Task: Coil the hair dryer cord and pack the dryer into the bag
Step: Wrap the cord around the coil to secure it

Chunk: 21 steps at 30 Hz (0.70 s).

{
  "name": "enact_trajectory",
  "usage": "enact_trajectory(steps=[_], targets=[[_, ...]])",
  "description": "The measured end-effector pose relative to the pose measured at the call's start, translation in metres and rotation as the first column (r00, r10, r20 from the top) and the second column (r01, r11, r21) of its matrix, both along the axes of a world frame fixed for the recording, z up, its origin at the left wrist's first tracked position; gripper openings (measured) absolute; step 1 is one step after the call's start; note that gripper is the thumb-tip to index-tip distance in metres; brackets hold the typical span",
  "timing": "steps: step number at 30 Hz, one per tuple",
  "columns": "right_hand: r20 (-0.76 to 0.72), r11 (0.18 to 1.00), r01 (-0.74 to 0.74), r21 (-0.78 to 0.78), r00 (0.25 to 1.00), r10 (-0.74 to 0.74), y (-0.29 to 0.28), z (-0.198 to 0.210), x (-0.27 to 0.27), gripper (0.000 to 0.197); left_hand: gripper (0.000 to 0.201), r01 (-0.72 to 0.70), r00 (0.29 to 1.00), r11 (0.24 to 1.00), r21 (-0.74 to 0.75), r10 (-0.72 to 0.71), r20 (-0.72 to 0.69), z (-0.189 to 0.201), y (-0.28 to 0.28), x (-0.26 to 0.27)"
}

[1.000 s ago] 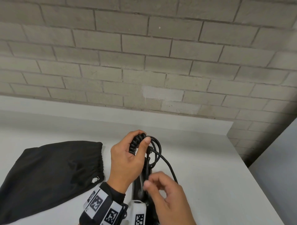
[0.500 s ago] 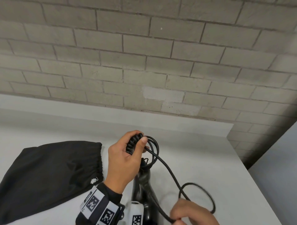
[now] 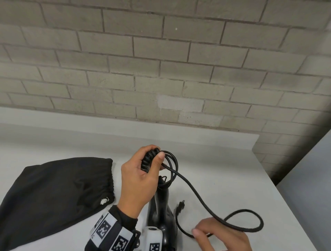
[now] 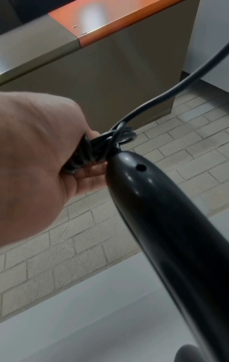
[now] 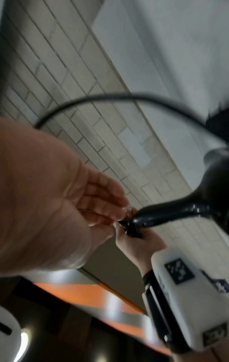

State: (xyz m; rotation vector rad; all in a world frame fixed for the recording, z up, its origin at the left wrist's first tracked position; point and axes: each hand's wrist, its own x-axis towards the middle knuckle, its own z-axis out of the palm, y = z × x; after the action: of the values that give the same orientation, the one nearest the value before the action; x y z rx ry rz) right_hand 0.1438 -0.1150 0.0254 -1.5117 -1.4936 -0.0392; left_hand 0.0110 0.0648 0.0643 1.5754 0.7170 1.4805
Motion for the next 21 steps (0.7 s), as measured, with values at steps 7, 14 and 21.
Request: enact_trajectory(steps=[7,14,21], targets=[[-0.271,0.937,0.114,0.330,0.962,-0.021,0.036,0.027,-0.038,0.022,0.020,0.009,1.000,0.999,0.045,-0.008,-0.026,0.002,-0.010,0.004],[-0.395,0.995,-0.041,-0.092,0.919,0.001,0.056,0.029,-0.032,0.032,0.022,0.021,0.997,0.987,0.158,-0.009,-0.081,0.003,-0.013,0.003],[0.139,0.987,0.052,0.154,0.988,-0.073,0.050,0.062,-0.012,0.008,0.014,0.001,0.991,0.968,0.250,0.033,-0.130,0.005,-0.011,-0.003]])
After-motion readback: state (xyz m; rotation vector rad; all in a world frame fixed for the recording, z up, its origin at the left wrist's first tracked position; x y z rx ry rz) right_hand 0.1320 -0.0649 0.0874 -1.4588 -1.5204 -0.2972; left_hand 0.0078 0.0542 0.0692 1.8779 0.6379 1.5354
